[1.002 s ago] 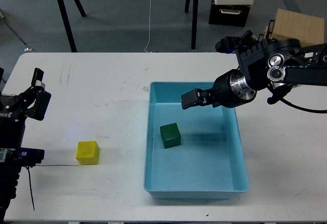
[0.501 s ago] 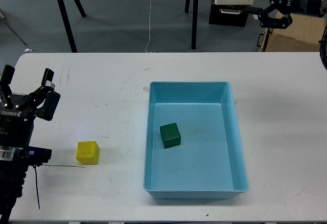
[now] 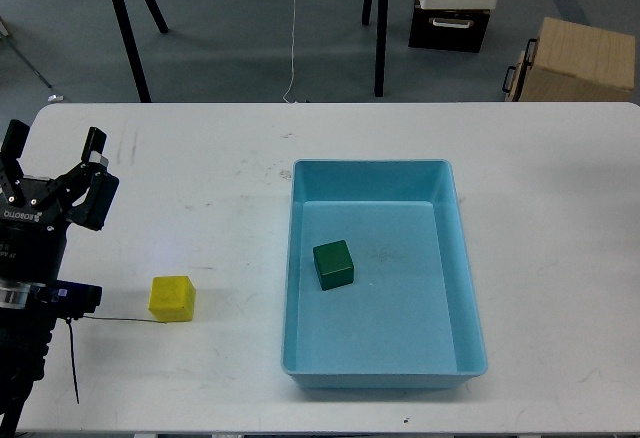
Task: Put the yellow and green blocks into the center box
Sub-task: 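Withdraw the right arm and raise the left gripper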
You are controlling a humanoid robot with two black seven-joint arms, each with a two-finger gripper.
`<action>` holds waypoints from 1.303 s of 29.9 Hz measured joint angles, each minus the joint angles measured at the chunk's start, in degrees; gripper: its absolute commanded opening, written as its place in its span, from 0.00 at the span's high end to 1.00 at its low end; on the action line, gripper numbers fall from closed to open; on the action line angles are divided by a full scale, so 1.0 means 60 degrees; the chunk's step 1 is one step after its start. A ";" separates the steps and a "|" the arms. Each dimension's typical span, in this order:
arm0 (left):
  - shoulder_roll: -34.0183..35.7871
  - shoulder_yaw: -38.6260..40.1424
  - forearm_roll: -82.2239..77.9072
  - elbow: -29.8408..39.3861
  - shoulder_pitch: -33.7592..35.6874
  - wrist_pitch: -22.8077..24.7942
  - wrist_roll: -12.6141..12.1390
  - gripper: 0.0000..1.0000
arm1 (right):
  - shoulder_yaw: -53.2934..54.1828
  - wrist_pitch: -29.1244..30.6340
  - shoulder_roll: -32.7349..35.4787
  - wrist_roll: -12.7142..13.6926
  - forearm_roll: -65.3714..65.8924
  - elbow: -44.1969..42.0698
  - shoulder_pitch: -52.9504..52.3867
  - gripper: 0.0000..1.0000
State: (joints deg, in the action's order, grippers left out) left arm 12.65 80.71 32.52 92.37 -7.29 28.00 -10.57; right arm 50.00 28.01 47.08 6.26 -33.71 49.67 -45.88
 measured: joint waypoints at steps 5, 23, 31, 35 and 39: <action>-0.0012 0.0075 0.0000 0.0001 0.0001 0.0000 0.0034 0.00 | 0.2502 0.0000 0.0167 0.0023 -0.0190 0.1263 0.2995 0.00; -0.0036 0.0131 0.0024 0.0066 0.0540 0.0000 0.0062 0.00 | 0.7075 0.0000 -0.1517 0.0056 0.0322 0.4451 1.0500 0.00; -0.0329 0.0207 0.0078 0.0019 0.0686 0.0000 -0.0075 0.00 | 0.6982 0.0000 -0.0955 0.0037 0.0412 0.4406 1.0454 0.00; -0.0258 0.0129 0.0017 -0.0847 0.1215 0.0000 -0.0413 0.00 | 0.6996 0.0000 -0.0600 0.0025 0.0410 0.4405 1.0452 0.00; -0.0083 0.0360 0.0137 -0.1211 0.1766 0.0000 -0.0911 0.00 | 0.7041 0.0000 -0.0482 0.0025 0.0398 0.4406 1.0393 0.00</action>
State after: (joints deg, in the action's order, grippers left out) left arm 12.16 82.87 33.34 85.10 3.31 28.00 -16.03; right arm 92.24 28.00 44.19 6.41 -31.33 76.11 16.48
